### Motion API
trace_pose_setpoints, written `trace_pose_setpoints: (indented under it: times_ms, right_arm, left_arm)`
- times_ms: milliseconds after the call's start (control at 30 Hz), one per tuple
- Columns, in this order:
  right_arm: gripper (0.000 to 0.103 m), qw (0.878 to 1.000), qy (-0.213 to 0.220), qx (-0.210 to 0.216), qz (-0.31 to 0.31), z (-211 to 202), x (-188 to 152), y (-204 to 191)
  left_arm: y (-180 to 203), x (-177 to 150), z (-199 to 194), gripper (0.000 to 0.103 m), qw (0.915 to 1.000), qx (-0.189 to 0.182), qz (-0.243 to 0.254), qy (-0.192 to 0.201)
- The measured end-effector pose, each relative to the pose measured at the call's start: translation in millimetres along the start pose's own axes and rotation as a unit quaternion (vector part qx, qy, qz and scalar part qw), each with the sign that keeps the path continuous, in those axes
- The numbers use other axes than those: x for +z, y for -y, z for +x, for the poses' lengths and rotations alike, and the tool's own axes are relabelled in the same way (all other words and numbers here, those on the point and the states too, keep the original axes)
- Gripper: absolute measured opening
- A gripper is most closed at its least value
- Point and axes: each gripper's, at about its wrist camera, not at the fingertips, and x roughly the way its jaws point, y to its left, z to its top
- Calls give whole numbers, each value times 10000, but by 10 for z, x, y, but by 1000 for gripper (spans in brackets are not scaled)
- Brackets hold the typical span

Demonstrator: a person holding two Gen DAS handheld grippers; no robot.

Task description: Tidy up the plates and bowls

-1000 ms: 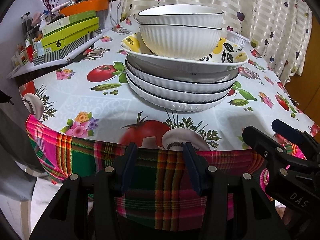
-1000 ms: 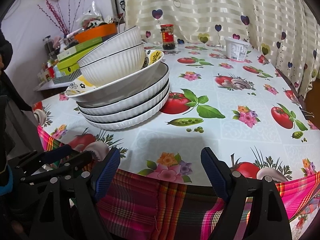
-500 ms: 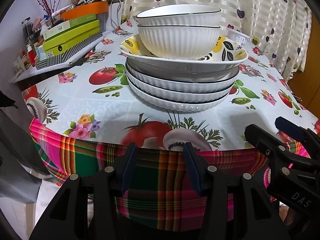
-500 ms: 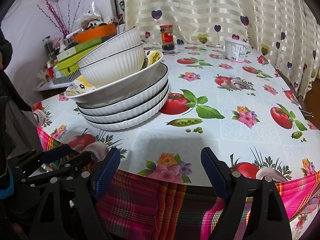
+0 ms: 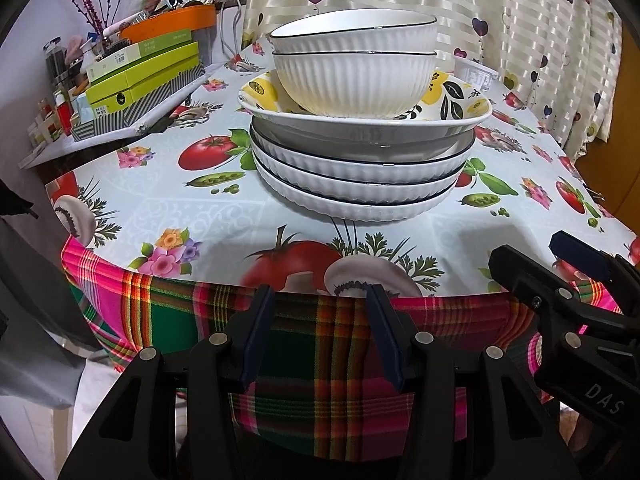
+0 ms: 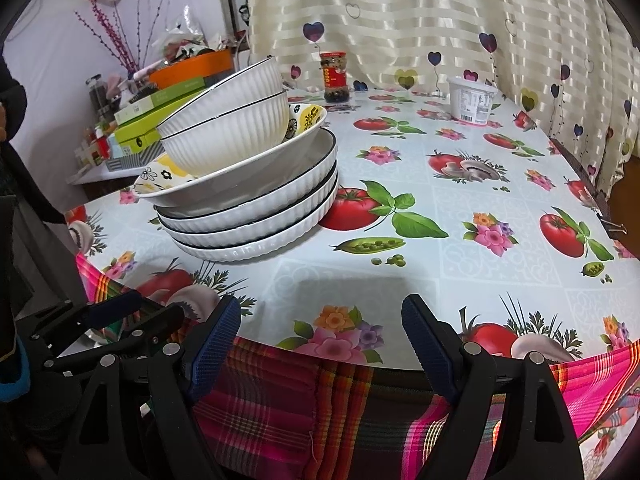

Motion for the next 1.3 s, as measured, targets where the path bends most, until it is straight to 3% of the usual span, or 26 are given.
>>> trace_pose_setpoints:
  times_ms: [1300]
  right_arm:
    - [84,10000,17,2,8,-19,-4,1]
  left_arm:
    - [21,-7,-46,49,10000,-51,21,19]
